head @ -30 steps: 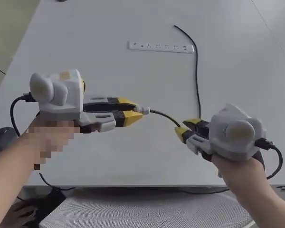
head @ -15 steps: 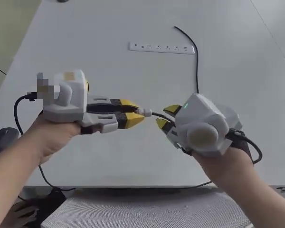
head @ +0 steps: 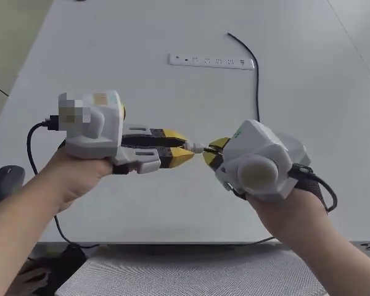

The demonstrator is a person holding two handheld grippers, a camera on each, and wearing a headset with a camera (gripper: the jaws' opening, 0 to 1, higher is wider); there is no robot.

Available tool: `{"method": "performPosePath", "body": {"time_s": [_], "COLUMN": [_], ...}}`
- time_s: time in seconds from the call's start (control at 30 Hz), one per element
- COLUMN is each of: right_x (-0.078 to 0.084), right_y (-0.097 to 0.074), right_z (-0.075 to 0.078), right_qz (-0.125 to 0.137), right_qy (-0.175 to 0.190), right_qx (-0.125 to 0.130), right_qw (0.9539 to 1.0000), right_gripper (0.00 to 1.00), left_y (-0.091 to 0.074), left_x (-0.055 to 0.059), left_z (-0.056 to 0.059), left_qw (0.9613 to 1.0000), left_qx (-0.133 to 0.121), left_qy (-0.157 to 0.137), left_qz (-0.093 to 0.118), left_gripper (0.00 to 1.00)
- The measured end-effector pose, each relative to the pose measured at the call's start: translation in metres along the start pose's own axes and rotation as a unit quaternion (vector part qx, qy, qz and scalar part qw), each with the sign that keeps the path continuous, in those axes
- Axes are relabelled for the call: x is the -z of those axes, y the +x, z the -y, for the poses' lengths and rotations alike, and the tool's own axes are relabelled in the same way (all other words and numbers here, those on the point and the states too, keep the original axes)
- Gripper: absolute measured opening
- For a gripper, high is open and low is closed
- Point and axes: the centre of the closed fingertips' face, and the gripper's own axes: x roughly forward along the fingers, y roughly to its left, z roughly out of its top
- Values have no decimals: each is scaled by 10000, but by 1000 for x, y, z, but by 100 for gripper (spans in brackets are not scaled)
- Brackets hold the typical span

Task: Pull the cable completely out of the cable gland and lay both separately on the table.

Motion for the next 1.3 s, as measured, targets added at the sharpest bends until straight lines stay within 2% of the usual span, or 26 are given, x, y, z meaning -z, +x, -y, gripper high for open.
{"method": "performPosePath", "body": {"time_s": [0.27,0.53,0.67,1.03,1.3], "right_x": [1,1,11,35,58], "right_y": [2,4,5,6,7], "right_z": [5,5,10,20,27], "right_qz": [7,32,-59,-178,-343], "right_qy": [188,224,338,792,1313], "right_qx": [13,-12,25,117,192], "right_qw": [9998,9997,9994,9966,9906], "right_gripper": [2,0,0,0,0], "left_y": [1,2,0,2,1], "left_x": [-3,-4,-5,-5,-5], "left_z": [-2,-5,-9,-9,-8], "left_qw": [10000,10000,10000,10000,10000], "left_qx": [21,38,17,52,37], "left_qy": [26,29,-23,0,-3], "left_qz": [22,13,48,15,9], "left_gripper": [15,15,15,15,15]}}
